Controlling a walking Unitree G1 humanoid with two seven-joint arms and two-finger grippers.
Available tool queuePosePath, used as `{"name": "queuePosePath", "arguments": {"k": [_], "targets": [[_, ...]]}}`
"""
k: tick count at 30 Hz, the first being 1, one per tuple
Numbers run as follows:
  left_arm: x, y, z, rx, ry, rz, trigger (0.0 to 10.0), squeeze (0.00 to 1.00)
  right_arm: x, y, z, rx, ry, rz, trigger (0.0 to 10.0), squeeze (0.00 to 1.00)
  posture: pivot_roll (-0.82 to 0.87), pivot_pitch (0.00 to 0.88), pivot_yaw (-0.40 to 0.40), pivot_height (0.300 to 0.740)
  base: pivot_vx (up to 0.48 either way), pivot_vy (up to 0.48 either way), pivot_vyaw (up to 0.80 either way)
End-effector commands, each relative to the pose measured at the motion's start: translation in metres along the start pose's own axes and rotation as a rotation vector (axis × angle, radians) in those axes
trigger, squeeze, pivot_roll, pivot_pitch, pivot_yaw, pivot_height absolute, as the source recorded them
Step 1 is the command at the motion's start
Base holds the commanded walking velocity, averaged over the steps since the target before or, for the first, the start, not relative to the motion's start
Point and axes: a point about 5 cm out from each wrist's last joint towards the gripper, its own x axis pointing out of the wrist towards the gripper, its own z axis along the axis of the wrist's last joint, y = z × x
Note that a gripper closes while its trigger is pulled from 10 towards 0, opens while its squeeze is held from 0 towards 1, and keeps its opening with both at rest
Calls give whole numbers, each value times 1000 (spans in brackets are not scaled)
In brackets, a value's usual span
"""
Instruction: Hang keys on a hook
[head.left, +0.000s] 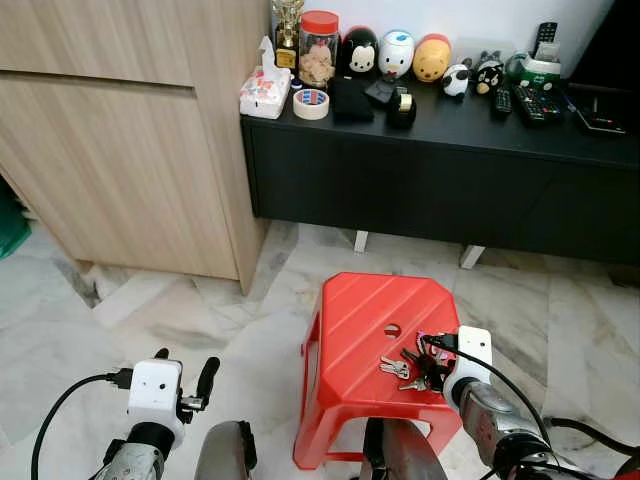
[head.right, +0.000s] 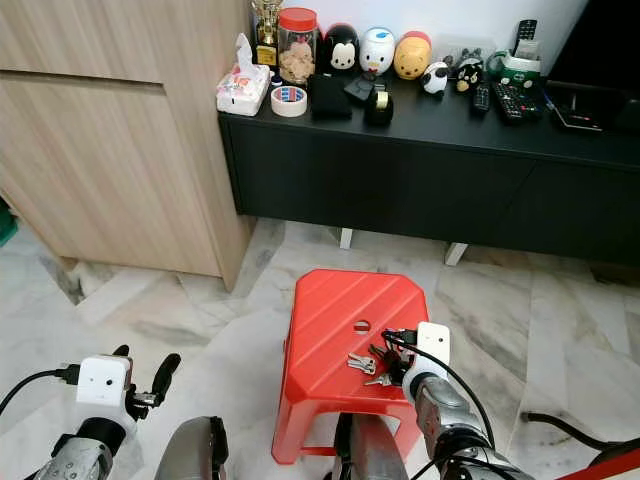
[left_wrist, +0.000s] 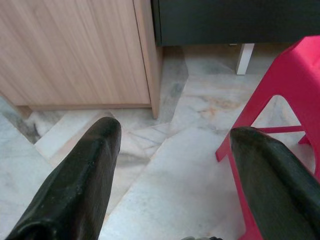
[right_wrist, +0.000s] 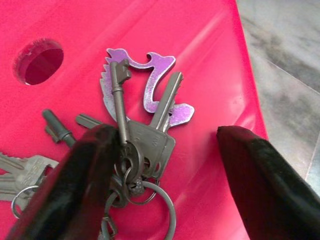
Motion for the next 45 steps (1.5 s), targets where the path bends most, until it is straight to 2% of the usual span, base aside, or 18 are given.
{"name": "queuePosePath", "arguments": {"k": [1,2,3,4,5,26,33,41,44,45], "targets": [[-2,-3,-1,3,9,-10,10000,0,-1,-3,-8,-12,42,-14,10000,1000,138,139,-91,590,0,0,0],[-1,-3,-1,3,10,-10,10000,0,-1,-2,-8,-7,42,-11,10000,1000,140,137,-92,590,0,0,0],[-1,-3,-1,3,11,-10,10000,0,-1,-2,-8,-5,42,-11,0,59,140,137,-92,590,0,0,0],[-1,-3,-1,3,11,-10,10000,0,-1,-2,-8,-5,42,-11,0,59,140,137,-92,590,0,0,0],[-1,-3,-2,3,13,-9,10000,0,-1,-1,-8,-5,41,-10,0,0,138,134,-91,590,0,0,0],[0,-2,-4,10,26,-9,10000,0,0,4,-7,-4,19,15,0,0,139,131,-87,590,0,0,0],[2,-1,-6,13,28,2,10000,0,1,7,9,1,-52,29,0,0,149,110,-96,590,0,0,0],[16,-1,-8,12,21,13,10000,0,1,7,21,2,-108,42,0,0,148,35,-109,590,0,0,0],[28,3,-1,8,-12,38,10000,0,0,9,34,-24,-183,67,0,0,149,0,-116,590,0,0,0],[28,3,-1,8,-12,38,10000,0,0,9,34,-24,-183,67,0,0,149,0,-116,590,0,0,0]]}}
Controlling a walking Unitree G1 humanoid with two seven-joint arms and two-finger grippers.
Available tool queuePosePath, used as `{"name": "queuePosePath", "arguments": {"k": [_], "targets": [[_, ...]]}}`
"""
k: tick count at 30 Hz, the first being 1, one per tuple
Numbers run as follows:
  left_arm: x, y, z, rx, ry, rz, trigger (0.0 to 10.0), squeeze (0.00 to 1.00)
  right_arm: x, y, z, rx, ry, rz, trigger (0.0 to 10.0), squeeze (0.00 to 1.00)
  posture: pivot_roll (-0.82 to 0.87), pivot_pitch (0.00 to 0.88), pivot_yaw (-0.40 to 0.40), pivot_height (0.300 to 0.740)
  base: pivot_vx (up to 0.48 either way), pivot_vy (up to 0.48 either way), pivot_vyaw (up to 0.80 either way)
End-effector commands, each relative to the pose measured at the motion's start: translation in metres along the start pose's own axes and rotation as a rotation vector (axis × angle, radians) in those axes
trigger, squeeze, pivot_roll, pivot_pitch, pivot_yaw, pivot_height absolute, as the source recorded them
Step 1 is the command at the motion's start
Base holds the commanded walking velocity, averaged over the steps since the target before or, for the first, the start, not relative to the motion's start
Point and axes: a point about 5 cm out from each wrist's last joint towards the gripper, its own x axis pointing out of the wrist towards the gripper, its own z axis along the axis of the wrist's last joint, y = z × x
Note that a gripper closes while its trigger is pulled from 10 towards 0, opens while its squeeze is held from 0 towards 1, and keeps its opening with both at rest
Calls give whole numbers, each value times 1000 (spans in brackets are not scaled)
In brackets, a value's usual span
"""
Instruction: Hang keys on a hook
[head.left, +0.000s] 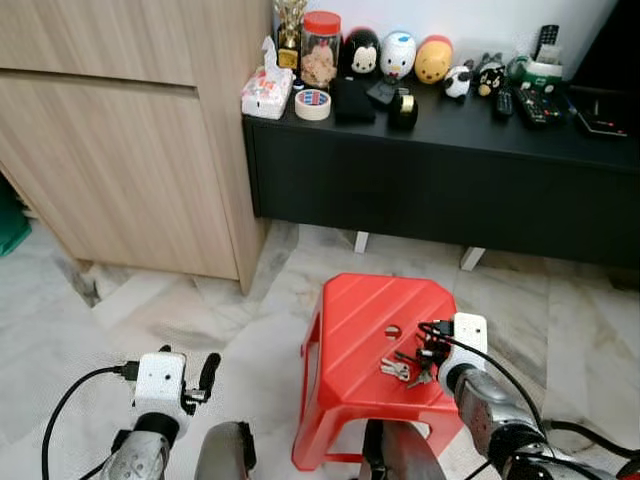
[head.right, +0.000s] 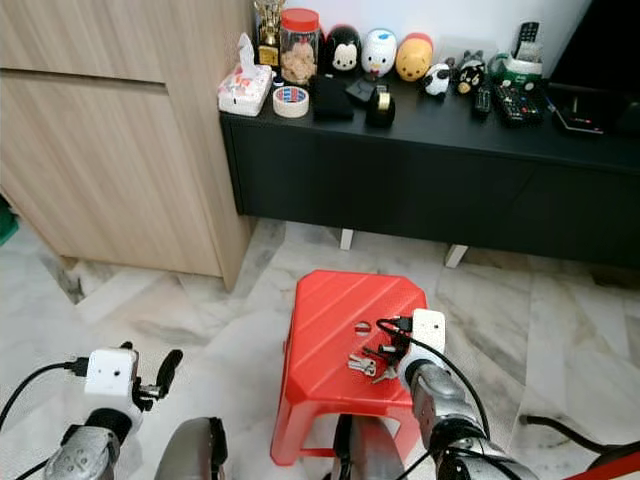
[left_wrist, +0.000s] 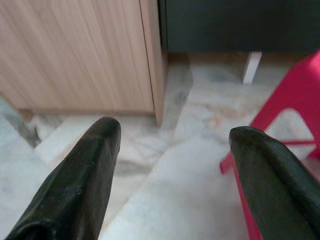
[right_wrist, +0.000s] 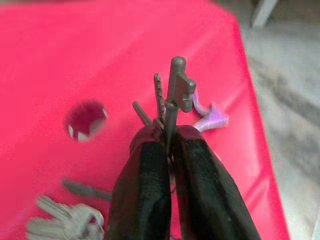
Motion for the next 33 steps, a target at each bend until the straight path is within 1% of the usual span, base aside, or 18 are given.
{"name": "queuePosePath", "arguments": {"k": [1,3,4,9,10,13,14,15,16,19,20,21,22,23,26,29,30,33], "targets": [[3,3,-1,15,-3,16,10000,0,0,-2,14,-9,-67,9,0,0,145,0,-118,590,0,0,0],[11,4,-2,14,-7,20,10000,0,0,-2,20,-6,-101,24,0,0,134,0,-118,590,0,0,0],[11,4,-2,14,-7,20,10000,0,0,-2,20,-6,-101,24,0,0,134,0,-118,590,0,0,0],[26,3,-1,6,-18,29,10000,0,-3,-4,34,-27,-204,48,0,0,110,0,-113,590,0,0,0],[26,3,-1,6,-18,29,10000,0,-3,-4,34,-27,-204,48,0,0,110,0,-113,590,0,0,0],[30,5,0,3,-24,36,10000,0,-7,0,40,-48,-252,80,0,0,103,0,-111,590,0,0,0],[32,5,0,2,-25,38,10000,0,-9,2,42,-70,-270,101,0,0,104,0,-111,590,0,0,0],[34,6,0,2,-30,42,10000,0,-11,5,44,-96,-287,126,8941,0,105,0,-110,590,0,0,0],[35,7,0,1,-34,44,10000,0,-13,6,45,-105,-296,133,10000,0,102,0,-106,590,0,0,0],[36,7,0,2,-39,45,10000,0,-16,10,46,-125,-313,152,10000,0,95,0,-100,590,0,0,0],[36,7,0,2,-41,43,10000,0,-18,14,47,-151,-325,171,10000,0,95,0,-98,590,0,0,0],[36,8,0,4,-47,43,10000,0,-25,23,47,-170,-344,215,10000,0,91,0,-96,590,0,0,0],[36,8,0,4,-47,43,10000,0,-25,23,47,-170,-344,215,10000,0,91,0,-96,590,0,0,0],[36,9,1,2,-56,45,10000,0,-30,30,45,-164,-346,247,10000,0,88,0,-95,590,0,0,0],[35,9,5,-1,-80,46,10000,0,-40,37,39,-157,-338,283,10000,0,83,0,-91,590,0,0,0],[35,7,5,-4,-85,43,10000,0,-42,33,36,-135,-341,264,10000,0,78,0,-88,590,0,0,0],[34,5,3,-9,-83,38,10000,0,-42,27,34,-108,-336,228,10000,0,79,0,-86,590,0,0,0],[32,3,0,-15,-81,32,10000,0,-44,24,34,-90,-327,197,10000,0,83,0,-86,590,0,0,0]]}}
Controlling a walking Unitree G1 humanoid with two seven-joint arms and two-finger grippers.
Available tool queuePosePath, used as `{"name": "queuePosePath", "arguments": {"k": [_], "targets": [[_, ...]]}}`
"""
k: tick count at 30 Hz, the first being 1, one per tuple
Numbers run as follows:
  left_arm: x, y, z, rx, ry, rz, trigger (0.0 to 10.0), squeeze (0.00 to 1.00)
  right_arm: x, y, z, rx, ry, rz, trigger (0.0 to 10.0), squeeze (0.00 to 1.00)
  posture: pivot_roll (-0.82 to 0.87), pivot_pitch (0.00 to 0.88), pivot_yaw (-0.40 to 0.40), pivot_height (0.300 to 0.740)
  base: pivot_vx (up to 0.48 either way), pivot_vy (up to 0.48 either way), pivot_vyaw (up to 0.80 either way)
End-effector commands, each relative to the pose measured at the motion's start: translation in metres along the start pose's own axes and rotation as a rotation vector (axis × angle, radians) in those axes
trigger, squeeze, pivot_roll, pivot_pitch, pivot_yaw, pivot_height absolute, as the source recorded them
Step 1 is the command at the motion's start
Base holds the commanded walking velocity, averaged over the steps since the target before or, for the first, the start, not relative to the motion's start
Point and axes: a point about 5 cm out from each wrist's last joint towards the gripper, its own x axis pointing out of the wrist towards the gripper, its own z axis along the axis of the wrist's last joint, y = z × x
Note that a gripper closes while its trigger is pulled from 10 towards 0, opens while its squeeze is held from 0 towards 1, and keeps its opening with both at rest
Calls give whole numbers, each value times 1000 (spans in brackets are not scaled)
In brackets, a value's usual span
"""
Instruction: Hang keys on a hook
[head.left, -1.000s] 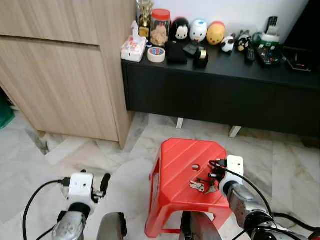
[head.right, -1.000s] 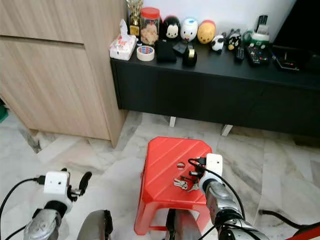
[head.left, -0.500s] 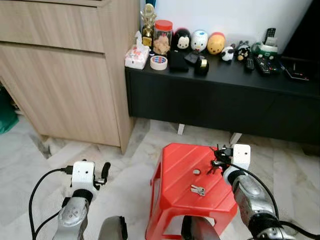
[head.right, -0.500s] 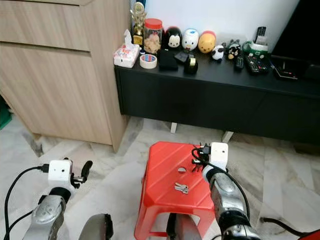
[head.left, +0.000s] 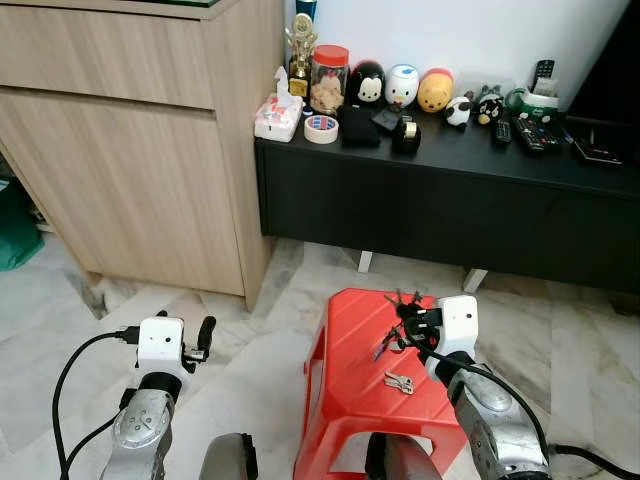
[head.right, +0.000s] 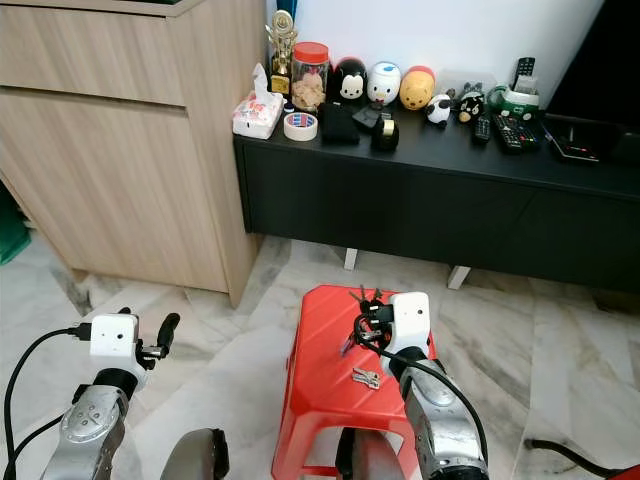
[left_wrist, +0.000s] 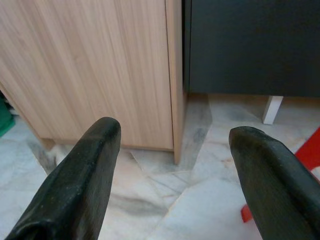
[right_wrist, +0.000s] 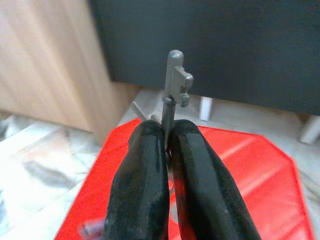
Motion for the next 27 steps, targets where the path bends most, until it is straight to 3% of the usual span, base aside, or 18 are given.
{"name": "queuePosePath", "arguments": {"k": [1,7,27], "targets": [[-4,-6,-3,-11,4,-23,10000,0,-4,-7,6,13,-11,-44,10000,0,87,0,-88,590,0,0,0],[-6,-4,-4,-15,3,-23,10000,0,-2,-4,14,34,-18,-63,10000,0,88,0,-92,590,-41,0,0],[-8,-12,-4,-33,-1,-38,10000,0,-4,-4,18,38,13,-70,10000,0,76,0,-112,590,-325,0,0]]}}
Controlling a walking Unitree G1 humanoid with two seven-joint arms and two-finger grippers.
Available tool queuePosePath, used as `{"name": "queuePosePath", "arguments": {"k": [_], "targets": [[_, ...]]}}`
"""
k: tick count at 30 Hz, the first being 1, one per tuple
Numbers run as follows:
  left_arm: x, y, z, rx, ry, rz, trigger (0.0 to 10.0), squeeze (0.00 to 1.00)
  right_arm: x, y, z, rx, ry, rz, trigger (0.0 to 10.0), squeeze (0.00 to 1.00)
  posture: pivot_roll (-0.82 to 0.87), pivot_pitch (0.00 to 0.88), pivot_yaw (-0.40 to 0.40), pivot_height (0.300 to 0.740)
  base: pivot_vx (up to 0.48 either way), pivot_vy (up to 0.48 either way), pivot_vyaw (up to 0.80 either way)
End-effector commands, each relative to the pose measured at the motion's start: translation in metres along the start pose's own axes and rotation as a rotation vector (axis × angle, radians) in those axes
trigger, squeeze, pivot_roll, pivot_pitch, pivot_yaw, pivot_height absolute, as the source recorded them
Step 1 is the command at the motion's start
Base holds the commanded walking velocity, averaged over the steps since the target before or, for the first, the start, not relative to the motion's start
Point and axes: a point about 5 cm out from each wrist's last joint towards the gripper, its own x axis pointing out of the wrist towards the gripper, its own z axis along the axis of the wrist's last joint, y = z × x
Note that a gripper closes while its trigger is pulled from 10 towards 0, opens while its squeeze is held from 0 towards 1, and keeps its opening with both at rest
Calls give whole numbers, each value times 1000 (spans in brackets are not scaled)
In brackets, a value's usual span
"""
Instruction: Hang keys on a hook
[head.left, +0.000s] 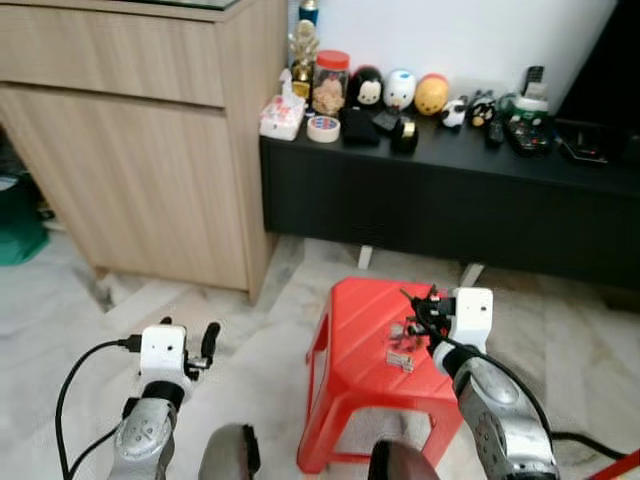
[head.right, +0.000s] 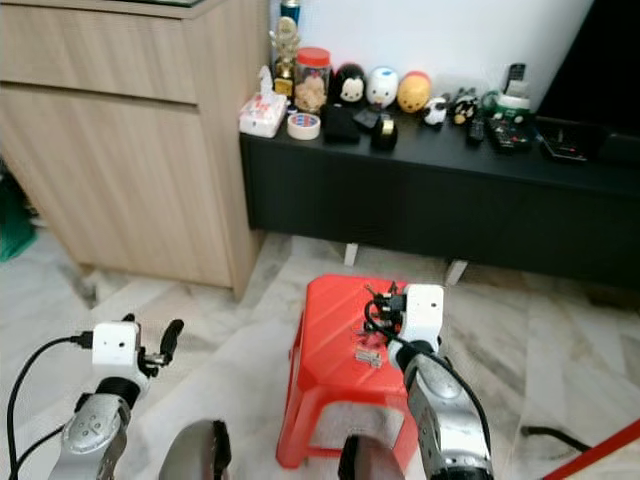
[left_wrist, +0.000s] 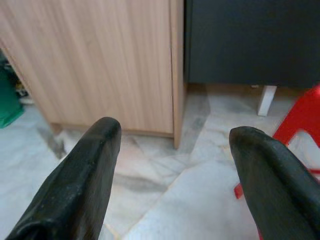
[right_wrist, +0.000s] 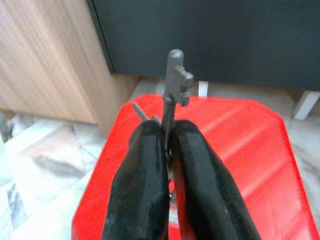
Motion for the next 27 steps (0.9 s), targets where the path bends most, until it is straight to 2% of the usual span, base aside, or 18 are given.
{"name": "queuePosePath", "arguments": {"k": [1,9,13,20,27], "targets": [[2,-3,4,1,-18,-14,10000,0,0,-2,8,-1,-20,-3,10000,0,80,0,-114,590,-349,0,0],[2,-2,5,4,-26,-9,10000,0,3,2,10,-6,-14,5,10000,0,83,0,-117,590,-342,0,0],[3,-1,6,11,-29,-8,10000,0,4,5,12,-4,-18,23,10000,0,86,0,-116,590,0,0,0],[6,-2,14,12,-59,-31,10000,0,5,1,17,-18,-21,25,10000,0,87,0,-115,640,0,0,0],[9,-6,21,28,-80,-63,10000,0,8,2,14,-76,47,79,10000,0,91,0,-116,690,0,0,0]]}}
